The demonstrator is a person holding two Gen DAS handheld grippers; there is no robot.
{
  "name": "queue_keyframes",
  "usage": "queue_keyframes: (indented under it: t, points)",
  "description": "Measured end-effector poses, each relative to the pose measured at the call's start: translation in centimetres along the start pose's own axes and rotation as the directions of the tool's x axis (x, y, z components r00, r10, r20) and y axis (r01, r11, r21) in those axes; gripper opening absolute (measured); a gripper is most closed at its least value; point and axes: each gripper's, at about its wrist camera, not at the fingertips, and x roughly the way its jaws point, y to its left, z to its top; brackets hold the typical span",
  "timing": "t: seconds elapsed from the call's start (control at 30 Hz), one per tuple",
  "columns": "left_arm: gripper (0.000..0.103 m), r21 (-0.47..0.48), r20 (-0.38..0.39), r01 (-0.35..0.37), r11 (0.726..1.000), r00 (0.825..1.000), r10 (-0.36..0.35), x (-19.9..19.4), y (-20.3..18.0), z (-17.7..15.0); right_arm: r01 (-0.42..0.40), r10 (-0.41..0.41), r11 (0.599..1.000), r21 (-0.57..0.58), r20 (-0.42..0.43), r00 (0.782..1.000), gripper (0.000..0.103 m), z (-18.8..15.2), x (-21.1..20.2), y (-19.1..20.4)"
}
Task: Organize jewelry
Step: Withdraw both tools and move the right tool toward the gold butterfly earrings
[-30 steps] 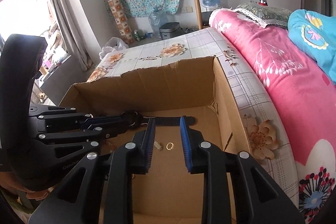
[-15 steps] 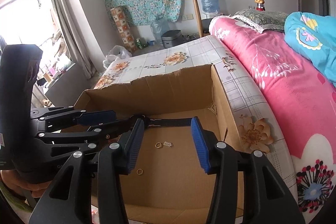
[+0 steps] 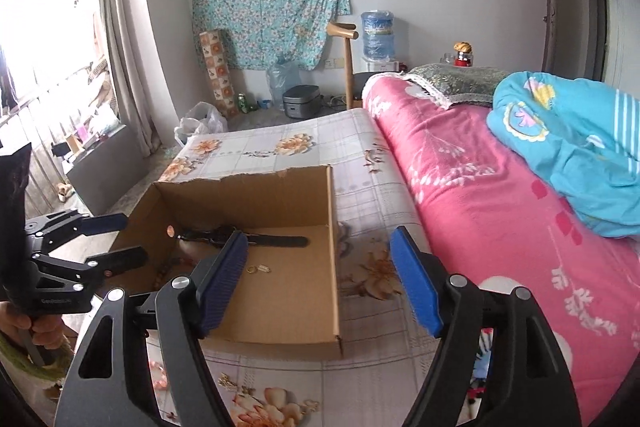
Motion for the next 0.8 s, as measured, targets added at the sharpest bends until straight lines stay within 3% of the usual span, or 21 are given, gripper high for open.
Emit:
queue_keyframes:
  t: [0.23,0.43,0.63,0.8]
  points:
    - [0.074,0.027,0.010,0.052,0.998,0.999,-0.053,-2.2,-0.6,-4.0,0.073,-0.072,0.997,0.001,-0.114,0.991,0.077,-3.6,-0.3,-0.8]
    - [0.077,0.047,-0.013,0.094,0.994,0.996,-0.093,-3.1,-1.8,-7.8,0.059,-0.041,0.995,0.078,-0.211,0.977,0.077,-8.2,0.6,-0.9]
    - [0.077,0.109,-0.096,0.129,0.986,0.988,-0.119,-1.4,-4.5,-11.4,0.066,-0.053,0.997,0.033,-0.298,0.953,0.077,-12.3,2.1,0.3]
    - [0.077,0.120,-0.148,0.132,0.984,0.982,-0.113,1.1,-6.2,-13.0,0.017,-0.018,1.000,-0.006,-0.331,0.943,0.077,-14.5,3.0,0.9]
